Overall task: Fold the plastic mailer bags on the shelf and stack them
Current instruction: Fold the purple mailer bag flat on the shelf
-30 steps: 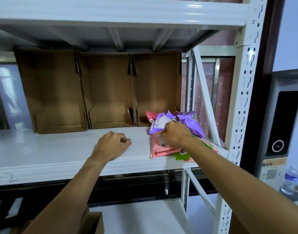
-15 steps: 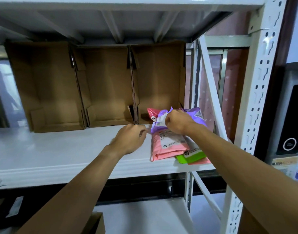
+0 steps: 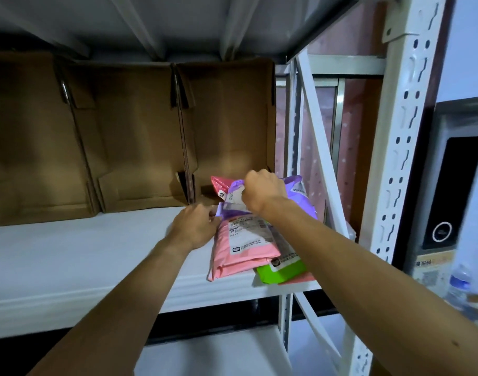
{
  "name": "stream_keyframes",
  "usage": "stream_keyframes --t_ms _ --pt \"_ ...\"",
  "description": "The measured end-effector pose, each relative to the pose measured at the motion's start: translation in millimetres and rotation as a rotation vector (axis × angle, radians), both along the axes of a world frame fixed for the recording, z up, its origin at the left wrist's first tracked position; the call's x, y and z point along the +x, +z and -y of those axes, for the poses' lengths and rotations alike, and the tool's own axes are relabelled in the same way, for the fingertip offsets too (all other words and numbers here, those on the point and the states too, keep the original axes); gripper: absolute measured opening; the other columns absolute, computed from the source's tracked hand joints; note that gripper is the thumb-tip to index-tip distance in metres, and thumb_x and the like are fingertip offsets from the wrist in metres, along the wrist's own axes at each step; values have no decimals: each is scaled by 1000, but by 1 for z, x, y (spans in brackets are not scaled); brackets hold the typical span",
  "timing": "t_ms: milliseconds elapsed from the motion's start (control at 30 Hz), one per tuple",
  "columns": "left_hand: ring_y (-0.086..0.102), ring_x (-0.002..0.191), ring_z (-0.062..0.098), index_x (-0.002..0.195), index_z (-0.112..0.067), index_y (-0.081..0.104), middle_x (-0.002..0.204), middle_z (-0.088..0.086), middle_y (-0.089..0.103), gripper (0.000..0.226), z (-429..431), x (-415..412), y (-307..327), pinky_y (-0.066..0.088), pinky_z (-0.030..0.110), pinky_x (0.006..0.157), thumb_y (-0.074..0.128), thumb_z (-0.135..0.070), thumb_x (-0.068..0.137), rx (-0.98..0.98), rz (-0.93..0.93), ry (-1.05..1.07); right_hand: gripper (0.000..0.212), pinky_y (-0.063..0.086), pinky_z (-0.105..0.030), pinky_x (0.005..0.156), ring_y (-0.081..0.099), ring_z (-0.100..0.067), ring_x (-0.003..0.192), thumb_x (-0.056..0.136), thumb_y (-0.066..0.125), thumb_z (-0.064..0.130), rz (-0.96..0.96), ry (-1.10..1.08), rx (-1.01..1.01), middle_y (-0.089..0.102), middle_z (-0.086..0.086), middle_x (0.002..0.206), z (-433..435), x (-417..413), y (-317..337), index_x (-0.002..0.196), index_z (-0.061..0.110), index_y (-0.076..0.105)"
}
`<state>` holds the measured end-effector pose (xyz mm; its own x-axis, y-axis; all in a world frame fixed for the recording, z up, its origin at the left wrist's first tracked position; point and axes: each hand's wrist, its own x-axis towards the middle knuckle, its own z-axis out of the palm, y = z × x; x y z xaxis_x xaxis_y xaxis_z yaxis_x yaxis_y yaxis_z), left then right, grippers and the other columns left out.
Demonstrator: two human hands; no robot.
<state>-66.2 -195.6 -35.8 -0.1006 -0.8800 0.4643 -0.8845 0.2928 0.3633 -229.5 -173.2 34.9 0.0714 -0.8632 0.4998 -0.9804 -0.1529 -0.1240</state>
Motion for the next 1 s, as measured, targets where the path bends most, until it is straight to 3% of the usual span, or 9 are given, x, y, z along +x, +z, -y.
stream_keyframes --t_ms 100,233,367,533,733,867,1000 --pt "59 88 23 98 -25 76 100 -1 71 17 6 4 -1 44 30 71 60 -30 98 16 -12 -11 15 39 -36 71 58 -33 92 91 54 9 45 -21 19 64 -14 102 1 -1 -1 102 7 64" --pt "65 90 25 81 -27 72 93 -3 75 15 12 10 -6 54 36 78 66 -28 94 55 -77 -9 5 39 -35 69 57 -31 86 92 55 10 97 -5 12 56 -10 88 2 2 -3 89 10 59" --pt "66 90 28 80 -21 69 88 0 73 11 10 12 -7 54 37 79 70 -25 90 5 -105 28 22 38 -34 70 63 -38 100 91 51 9 168 13 -55 65 -16 101 5 7 -7 105 7 69" --pt "64 91 29 79 -23 63 90 4 72 10 -6 13 2 53 35 79 69 -23 87 -74 -222 89 23 46 -38 74 63 -39 98 96 53 23 222 92 -124 69 -15 107 4 17 -4 109 17 70" --pt "61 83 28 82 -13 63 79 1 66 17 -34 26 14 46 35 71 64 -30 86 -47 -519 90 20 43 -37 75 63 -39 98 94 54 26 212 183 -167 70 -12 107 -7 40 7 106 25 69" --pt "64 86 21 94 -13 61 89 1 68 36 -46 62 16 51 35 79 65 -47 86 -43 -747 118 17 46 -37 78 63 -37 99 92 54 28 172 257 -139 71 -8 108 -20 64 4 102 29 67" --pt "73 91 33 92 -16 70 94 9 76 81 -39 117 12 56 55 91 58 -91 63 71 -894 30 19 47 -36 79 64 -35 101 90 55 30 127 337 -98 71 -7 109 -33 92 -8 103 30 69"
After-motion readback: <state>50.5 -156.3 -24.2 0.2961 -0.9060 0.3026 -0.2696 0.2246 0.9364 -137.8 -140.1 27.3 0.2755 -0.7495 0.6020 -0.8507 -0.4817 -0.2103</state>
